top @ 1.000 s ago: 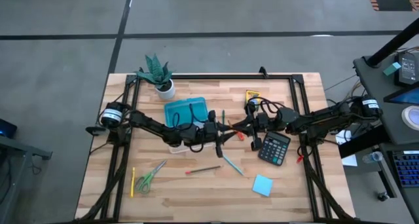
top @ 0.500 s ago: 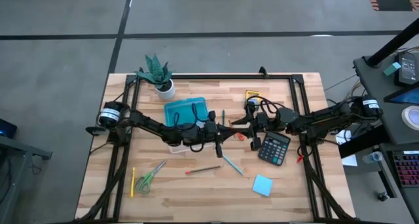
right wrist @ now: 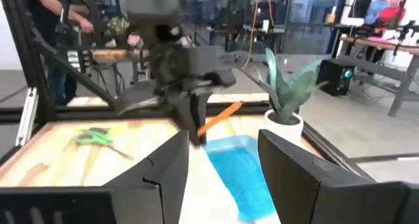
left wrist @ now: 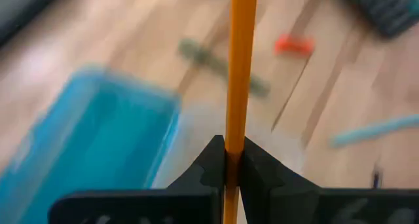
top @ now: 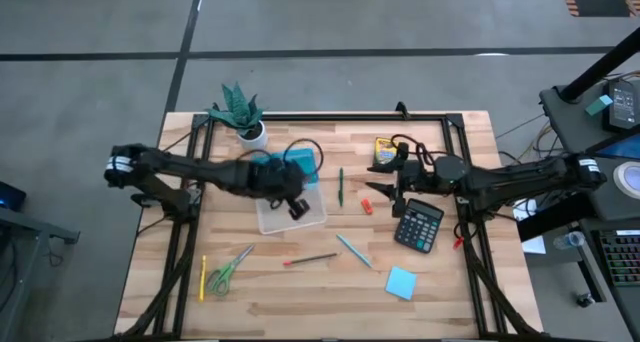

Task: Pack school essentials
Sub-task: Put the orange pencil into the blue supply box

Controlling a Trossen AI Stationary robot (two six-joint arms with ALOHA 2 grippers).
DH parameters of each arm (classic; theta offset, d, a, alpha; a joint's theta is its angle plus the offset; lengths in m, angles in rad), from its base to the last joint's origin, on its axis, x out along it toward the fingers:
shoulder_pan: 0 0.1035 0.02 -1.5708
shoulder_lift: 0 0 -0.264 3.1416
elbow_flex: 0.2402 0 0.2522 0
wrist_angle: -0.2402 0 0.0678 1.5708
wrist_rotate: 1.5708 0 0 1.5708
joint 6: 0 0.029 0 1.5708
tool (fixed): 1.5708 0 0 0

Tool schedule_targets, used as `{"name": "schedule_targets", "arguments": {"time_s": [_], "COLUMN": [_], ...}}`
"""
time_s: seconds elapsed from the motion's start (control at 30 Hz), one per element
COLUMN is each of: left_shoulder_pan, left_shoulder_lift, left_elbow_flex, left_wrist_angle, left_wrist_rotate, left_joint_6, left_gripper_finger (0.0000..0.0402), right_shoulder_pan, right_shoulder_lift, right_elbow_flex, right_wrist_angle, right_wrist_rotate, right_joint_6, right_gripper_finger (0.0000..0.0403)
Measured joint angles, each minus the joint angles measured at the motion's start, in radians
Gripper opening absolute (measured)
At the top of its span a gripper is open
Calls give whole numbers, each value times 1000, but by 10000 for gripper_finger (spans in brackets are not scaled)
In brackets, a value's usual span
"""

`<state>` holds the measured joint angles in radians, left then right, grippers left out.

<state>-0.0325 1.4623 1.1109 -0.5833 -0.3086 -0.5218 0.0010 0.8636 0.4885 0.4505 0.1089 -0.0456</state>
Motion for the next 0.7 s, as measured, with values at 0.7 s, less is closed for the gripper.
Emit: {"name": "schedule_targets", "arguments": {"time_s": [0.7], "left_shoulder_pan": [123], "left_shoulder_lift": [347], "left_elbow_flex": [200], "left_wrist_angle": [-448], "left_wrist_rotate": [272], "left_joint_6": [374], "left_gripper_finger": [2], "right_shoulder_pan": [0], "right_shoulder_lift": [-36], "right_elbow_flex": [-2], "right_wrist_angle": [-52], "right_wrist_rotate": [-1], "right_joint_6": [-8], "right_gripper_finger": [155]}}
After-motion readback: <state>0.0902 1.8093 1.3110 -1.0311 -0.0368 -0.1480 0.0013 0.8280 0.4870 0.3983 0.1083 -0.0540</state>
